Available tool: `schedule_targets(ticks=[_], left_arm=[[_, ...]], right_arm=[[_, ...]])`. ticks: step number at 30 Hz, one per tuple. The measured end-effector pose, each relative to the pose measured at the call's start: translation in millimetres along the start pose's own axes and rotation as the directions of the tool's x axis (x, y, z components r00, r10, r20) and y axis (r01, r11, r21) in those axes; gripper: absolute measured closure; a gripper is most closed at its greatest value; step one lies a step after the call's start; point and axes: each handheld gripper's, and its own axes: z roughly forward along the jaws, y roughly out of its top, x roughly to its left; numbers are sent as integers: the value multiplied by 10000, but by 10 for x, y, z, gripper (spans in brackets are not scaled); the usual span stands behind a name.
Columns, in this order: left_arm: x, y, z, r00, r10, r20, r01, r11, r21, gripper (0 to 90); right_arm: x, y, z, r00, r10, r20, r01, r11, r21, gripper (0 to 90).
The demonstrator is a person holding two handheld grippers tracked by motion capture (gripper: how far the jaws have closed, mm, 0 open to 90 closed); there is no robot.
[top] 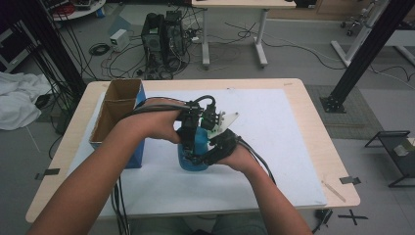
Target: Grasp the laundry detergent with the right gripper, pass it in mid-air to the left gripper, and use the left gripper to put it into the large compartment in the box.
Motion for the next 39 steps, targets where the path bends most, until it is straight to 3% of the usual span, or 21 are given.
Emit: schedule_targets(ticks=[3,9,15,22,24,25,26,27,28,29,31,35,36,39], left_arm=[[11,-9,4,9997,0,260,-1,10000,19,373],[13,-32,36,9982,-329,493,330,9995,-15,378],[-5,-36,-3,9986,-425,328,421,9990,144,382],[-33,-49,-96,9983,-565,173,560,9980,291,383],[-21,-45,-102,9990,-449,-28,449,9986,265,383],[-28,-48,-98,9984,-566,94,563,9980,291,383],[-26,-51,-97,9982,-587,96,584,9978,312,383],[-14,-57,-98,9981,-605,109,601,9976,350,383],[-8,-63,-99,9981,-612,105,608,9974,376,383],[-10,-71,-106,9975,-704,88,700,9969,373,383],[-7,-90,-123,9969,-781,12,780,9961,408,383],[-2,-132,-218,9964,-844,26,843,9958,369,383],[-7,-141,-244,9962,-866,-2,866,9957,319,383],[-23,-162,-333,9947,-1024,-31,1024,9944,252,383]], right_arm=[[2,0,14,10000,-91,6,91,10000,9,452],[0,-6,43,10000,-16,-96,17,10000,47,452],[16,7,41,9993,229,-283,-227,9997,69,448],[10,17,-36,9989,323,-339,-335,9989,-342,423],[-61,23,-50,9991,-408,-141,392,9941,-1013,379],[-87,33,-55,9969,-765,-180,734,9882,-1346,343],[-22,22,-128,9996,222,-198,-238,9964,-816,328],[-27,17,-163,9996,154,-248,-171,9974,-705,321],[4,17,-196,9981,490,-381,-509,9975,-493,313],[-7,16,-220,9997,204,-156,-211,9988,-435,299],[8,13,-271,9989,433,-176,-438,9985,-320,260],[11,8,-393,9989,432,172,-432,9991,24,228],[-21,6,-414,9994,68,353,-64,9999,-106,223],[-19,-11,-498,9976,586,368,-595,9979,247,215]])
